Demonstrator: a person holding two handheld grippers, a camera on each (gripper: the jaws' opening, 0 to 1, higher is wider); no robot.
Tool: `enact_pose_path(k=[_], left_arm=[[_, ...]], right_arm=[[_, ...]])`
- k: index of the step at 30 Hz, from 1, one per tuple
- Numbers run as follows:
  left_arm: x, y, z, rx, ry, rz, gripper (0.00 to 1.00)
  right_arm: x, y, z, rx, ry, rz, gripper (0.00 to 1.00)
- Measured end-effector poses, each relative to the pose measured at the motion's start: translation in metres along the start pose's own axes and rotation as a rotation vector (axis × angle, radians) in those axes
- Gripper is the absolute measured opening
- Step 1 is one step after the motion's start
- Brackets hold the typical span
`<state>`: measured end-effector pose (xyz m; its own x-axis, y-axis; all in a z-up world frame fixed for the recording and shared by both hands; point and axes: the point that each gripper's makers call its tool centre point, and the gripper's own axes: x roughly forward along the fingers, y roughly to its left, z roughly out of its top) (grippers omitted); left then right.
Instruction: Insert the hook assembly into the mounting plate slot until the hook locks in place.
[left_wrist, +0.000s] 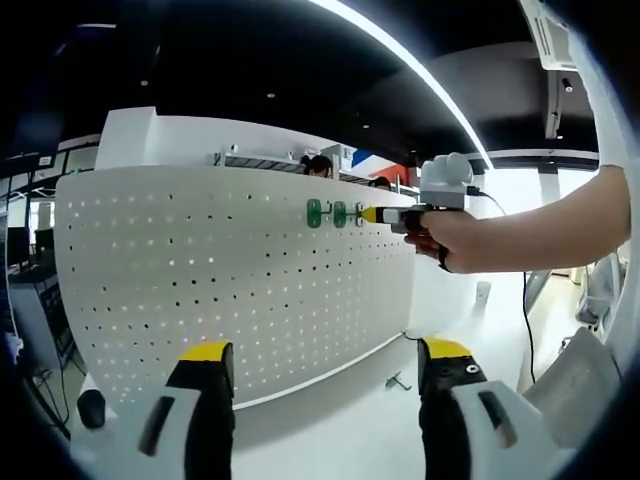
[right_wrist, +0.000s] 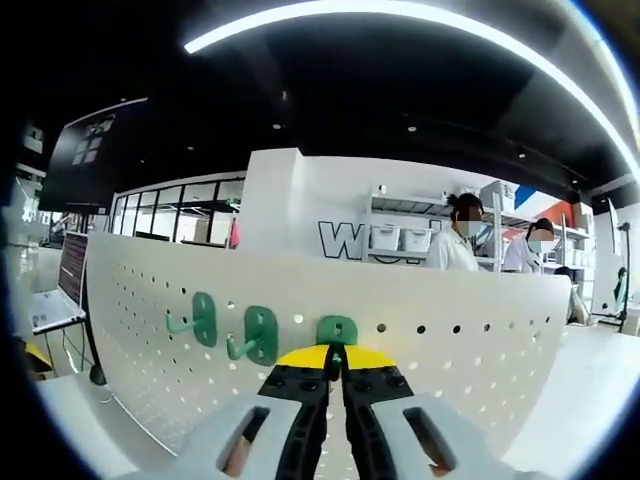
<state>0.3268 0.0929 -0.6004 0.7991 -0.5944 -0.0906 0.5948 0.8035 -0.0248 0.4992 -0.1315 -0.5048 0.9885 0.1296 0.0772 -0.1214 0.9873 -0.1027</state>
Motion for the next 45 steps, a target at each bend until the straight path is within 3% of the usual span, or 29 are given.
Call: enact_pose_path(k=[10, 21, 32, 40, 43, 45], left_arm=[[0.0, 0.001, 0.0, 0.002, 0.004, 0.0, 0.77], [0.0, 0.001, -0.001, 0.003, 0.006, -0.002, 0.77], [0.0, 0.001, -0.002, 0.005, 0.007, -0.002, 0.77], [0.0, 0.001, -0.002, -0.006, 0.001, 0.002, 0.77], [0.0, 0.001, -0.003, -0.003, 0.004, -0.001, 0.77], [0.0, 0.001, -0.002, -0.003, -0.001, 0.0, 0.77]], right_arm=[[0.0, 0.001, -0.001, 0.026, -0.002, 0.012, 0.04], [-0.003, 0.005, -0.008, 0.085, 0.015, 0.027, 0.23], [-0.003, 0.004, -0.009, 0.085, 0.019, 0.035, 0.23], [-0.011, 0.013, -0.009, 0.12, -0.014, 0.134, 0.26], [-0.014, 0.019, -0.015, 0.207, 0.008, 0.186, 0.26], [-0.016, 0.018, -0.015, 0.19, -0.006, 0.187, 0.27]])
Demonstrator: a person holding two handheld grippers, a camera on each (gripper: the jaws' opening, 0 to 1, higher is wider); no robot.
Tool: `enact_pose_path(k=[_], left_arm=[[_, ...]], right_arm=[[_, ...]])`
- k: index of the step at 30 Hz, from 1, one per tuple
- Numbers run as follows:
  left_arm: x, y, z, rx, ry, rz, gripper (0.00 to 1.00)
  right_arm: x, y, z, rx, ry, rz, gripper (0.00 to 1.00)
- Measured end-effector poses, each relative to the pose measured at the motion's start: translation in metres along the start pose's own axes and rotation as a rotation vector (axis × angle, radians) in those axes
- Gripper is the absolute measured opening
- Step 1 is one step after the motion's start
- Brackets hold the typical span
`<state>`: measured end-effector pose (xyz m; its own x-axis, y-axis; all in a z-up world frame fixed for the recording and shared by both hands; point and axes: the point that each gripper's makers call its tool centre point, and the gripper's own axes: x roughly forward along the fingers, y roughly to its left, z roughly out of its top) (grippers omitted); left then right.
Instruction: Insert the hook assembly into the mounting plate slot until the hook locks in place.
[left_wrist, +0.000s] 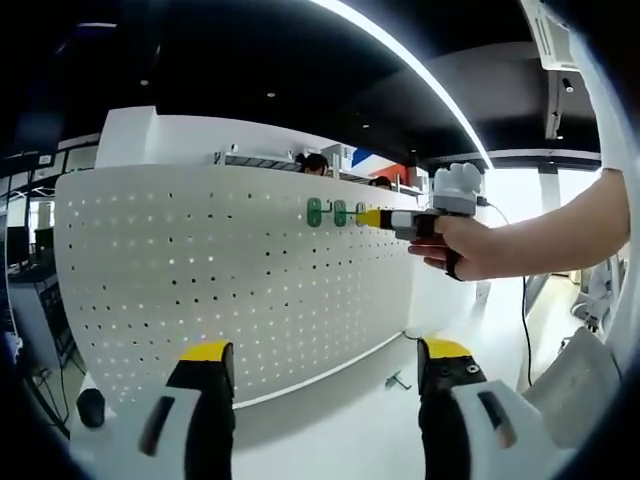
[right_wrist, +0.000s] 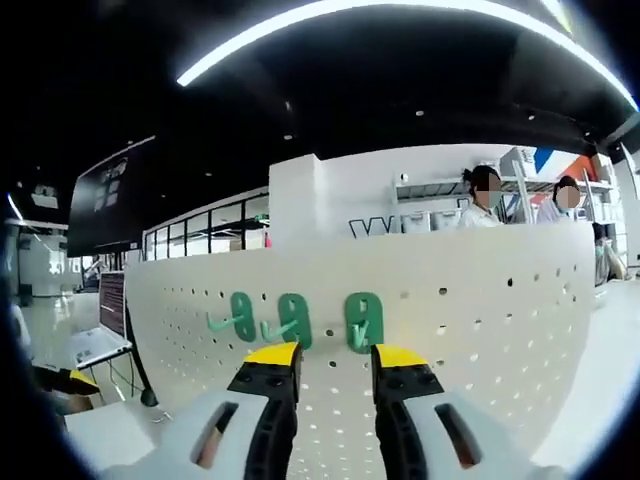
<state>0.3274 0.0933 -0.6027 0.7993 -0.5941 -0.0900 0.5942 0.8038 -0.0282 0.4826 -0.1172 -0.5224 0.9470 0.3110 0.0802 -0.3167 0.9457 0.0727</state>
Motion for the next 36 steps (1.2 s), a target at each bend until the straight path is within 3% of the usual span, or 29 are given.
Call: enact_pose_path(k=[11, 23, 36], left_arm=[[-0.001, 0.0, 0.0, -0.002, -0.002, 0.002, 0.77], [-0.001, 0.0, -0.002, -0.004, 0.004, -0.001, 0.78], [-0.001, 0.003, 0.0, -0.005, -0.001, 0.0, 0.78]], right_arm=[[-0.001, 0.005, 0.0, 0.034, -0.001, 0.032, 0.27], [-0.017, 0.012, -0.012, -0.068, 0.044, 0.09, 0.32], [-0.041, 0.023, -0.024, -0.066, 0.045, 0.157, 0.38]])
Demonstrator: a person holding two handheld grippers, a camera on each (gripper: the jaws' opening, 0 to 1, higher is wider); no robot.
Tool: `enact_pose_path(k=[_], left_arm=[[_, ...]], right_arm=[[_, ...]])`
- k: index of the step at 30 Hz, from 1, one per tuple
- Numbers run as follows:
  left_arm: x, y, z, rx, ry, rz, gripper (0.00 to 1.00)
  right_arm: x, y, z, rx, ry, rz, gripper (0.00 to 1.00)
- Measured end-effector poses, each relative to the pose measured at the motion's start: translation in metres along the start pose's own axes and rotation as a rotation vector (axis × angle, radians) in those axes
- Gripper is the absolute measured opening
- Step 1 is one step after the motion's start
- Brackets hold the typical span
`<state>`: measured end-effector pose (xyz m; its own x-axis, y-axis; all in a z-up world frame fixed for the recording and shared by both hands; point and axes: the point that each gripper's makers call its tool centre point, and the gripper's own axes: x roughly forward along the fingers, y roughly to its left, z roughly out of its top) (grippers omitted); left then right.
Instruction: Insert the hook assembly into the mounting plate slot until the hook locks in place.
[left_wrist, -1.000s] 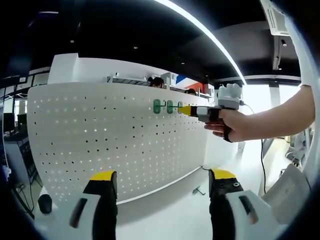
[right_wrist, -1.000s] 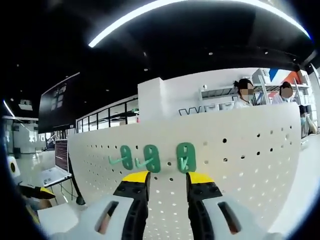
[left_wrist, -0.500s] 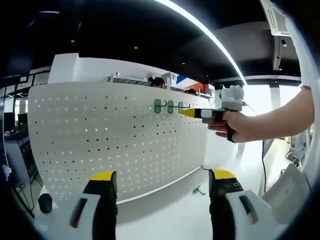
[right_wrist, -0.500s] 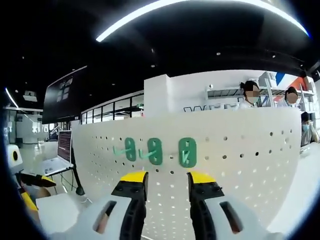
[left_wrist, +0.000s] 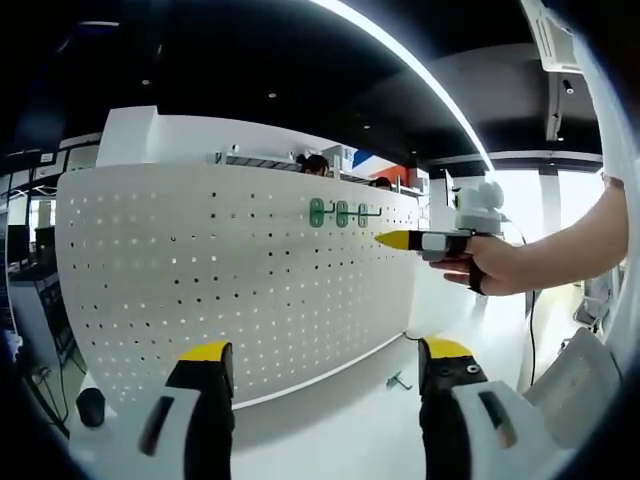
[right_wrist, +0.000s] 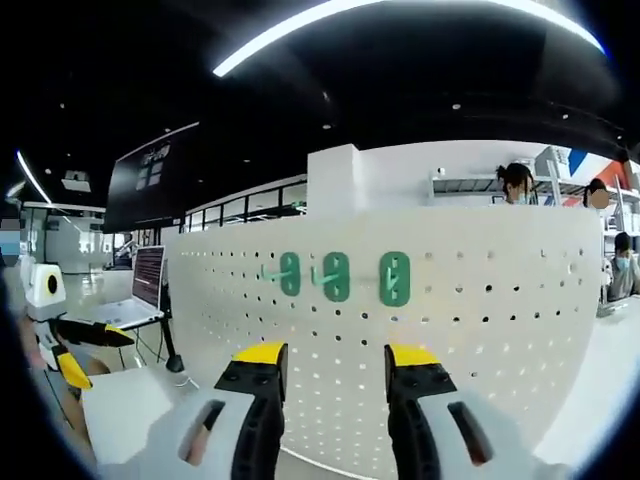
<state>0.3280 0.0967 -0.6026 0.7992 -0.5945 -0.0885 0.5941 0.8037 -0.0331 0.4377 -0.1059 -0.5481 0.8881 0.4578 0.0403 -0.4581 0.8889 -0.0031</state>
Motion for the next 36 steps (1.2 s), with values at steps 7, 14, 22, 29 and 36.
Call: enact_pose_path(k=[7, 14, 22, 29, 36], left_arm=[[0.0, 0.001, 0.003, 0.001, -0.007, -0.001, 0.78], [-0.001, 0.002, 0.003, 0.003, -0.009, 0.003, 0.78], [-0.002, 0.004, 0.001, 0.002, -0.008, 0.004, 0.78], [-0.003, 0.004, 0.001, -0.004, -0.012, 0.004, 0.79], [-0.006, 0.004, -0.003, -0.015, -0.009, 0.002, 0.8]], right_arm=[[-0.013, 0.01, -0.006, -0.018, 0.007, 0.048, 0.44], [-0.029, 0.023, -0.019, 0.001, 0.016, 0.083, 0.48], [-0.041, 0.03, -0.027, 0.004, 0.035, 0.087, 0.5], [-0.056, 0.032, -0.031, 0.024, 0.028, 0.081, 0.53], [-0.072, 0.038, -0.039, 0.033, 0.037, 0.083, 0.55]])
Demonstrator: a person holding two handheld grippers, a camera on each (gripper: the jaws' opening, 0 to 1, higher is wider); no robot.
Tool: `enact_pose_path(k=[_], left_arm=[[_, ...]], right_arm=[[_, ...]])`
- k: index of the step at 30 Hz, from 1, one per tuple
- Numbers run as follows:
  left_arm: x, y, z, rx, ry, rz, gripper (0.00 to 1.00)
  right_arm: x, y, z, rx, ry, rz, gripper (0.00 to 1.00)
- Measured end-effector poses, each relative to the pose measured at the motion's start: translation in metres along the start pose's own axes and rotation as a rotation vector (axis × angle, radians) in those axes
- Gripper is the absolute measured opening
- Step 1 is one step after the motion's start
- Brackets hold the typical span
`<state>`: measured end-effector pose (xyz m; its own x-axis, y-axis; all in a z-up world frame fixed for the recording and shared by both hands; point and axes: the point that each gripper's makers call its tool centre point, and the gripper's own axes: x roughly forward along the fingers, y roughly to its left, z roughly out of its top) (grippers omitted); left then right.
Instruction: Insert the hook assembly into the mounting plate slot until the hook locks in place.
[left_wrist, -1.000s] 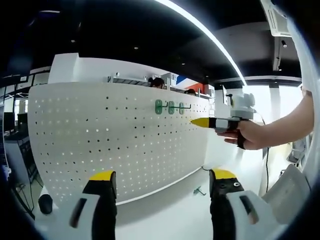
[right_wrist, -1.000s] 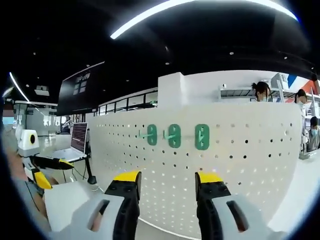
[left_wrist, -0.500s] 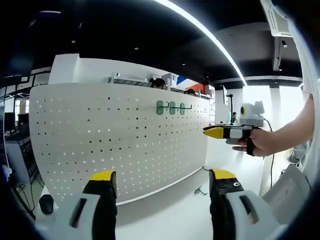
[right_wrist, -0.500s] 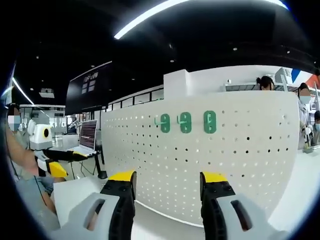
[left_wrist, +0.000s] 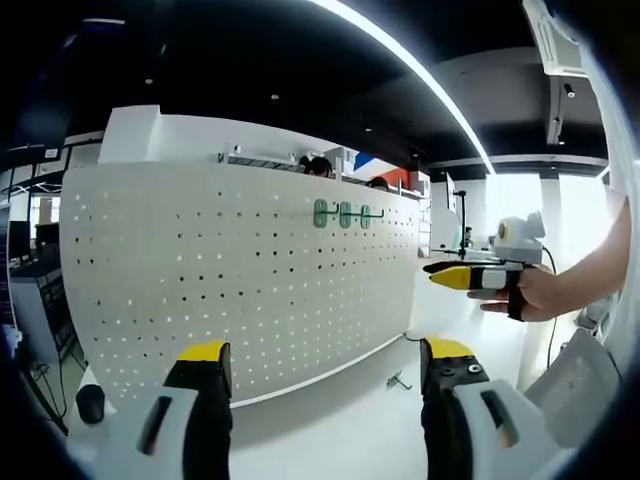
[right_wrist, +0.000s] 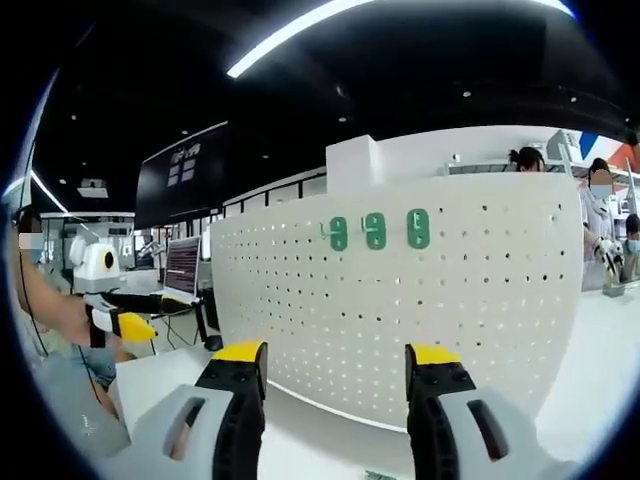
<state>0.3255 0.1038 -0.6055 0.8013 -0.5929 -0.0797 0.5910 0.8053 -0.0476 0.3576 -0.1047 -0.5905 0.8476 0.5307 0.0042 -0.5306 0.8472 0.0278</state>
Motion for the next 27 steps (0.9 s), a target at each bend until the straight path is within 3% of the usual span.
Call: enact_pose_path(k=[15, 27], left_arm=[[-0.015, 0.0, -0.008, -0.045, -0.015, 0.012, 0.83], [-0.019, 0.0, -0.011, -0.037, -0.003, 0.011, 0.83]], right_arm=[[-0.028, 0.013, -0.011, 0.009, -0.005, 0.009, 0.57], [-0.045, 0.011, -0.022, 0.033, 0.004, -0.018, 0.58]])
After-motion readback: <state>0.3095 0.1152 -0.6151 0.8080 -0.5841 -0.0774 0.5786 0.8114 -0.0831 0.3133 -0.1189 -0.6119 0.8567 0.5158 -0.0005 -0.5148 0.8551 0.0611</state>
